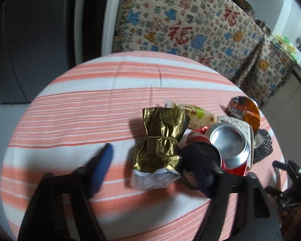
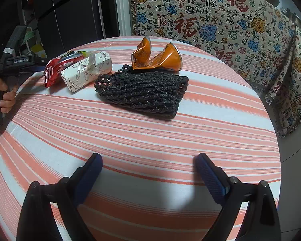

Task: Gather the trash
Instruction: 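Grasp the gold wrapper with the left tool while the right tool grasps the black foam net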

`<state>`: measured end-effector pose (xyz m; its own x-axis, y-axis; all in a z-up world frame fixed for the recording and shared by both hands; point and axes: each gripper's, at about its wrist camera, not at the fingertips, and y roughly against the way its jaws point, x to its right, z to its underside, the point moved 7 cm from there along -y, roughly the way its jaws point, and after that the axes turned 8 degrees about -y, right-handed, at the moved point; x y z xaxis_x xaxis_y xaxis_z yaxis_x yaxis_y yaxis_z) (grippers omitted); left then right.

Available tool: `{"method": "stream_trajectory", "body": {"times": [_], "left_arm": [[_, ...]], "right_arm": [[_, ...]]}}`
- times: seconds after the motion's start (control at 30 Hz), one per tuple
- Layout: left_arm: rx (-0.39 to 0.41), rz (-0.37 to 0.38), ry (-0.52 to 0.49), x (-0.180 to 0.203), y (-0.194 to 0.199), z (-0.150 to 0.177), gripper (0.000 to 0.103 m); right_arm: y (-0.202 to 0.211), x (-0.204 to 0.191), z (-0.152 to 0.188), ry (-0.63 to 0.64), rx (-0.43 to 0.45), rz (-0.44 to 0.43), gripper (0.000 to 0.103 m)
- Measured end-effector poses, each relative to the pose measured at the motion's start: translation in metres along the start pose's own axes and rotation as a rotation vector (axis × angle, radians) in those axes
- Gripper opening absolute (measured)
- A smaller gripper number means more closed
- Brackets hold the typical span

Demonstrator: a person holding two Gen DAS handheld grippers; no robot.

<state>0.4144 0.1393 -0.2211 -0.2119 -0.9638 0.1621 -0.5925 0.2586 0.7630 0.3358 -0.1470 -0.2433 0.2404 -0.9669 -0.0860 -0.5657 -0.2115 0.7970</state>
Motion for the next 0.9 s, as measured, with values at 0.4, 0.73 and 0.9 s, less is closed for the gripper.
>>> {"method": "stream_trajectory", "body": {"times": [0.4, 0.73, 0.9], "left_arm": [[-0.055, -0.167, 0.044, -0.003, 0.053, 0.053, 0.047], [-0.037, -0.131, 0.013, 0.076, 0.086, 0.109, 0.049], [-0.052, -0.152, -0.033, 0.091, 0.069, 0.116, 0.054]], "right_arm": [[-0.002, -0.002, -0.001, 0.004, 0.0, -0.014, 0.098], [-0.007, 0.023, -0.03, -0.064, 0.045, -0.058, 0.096], [-0.009, 0.006, -0.045, -0.053, 0.071, -0.186, 0.05]]}}
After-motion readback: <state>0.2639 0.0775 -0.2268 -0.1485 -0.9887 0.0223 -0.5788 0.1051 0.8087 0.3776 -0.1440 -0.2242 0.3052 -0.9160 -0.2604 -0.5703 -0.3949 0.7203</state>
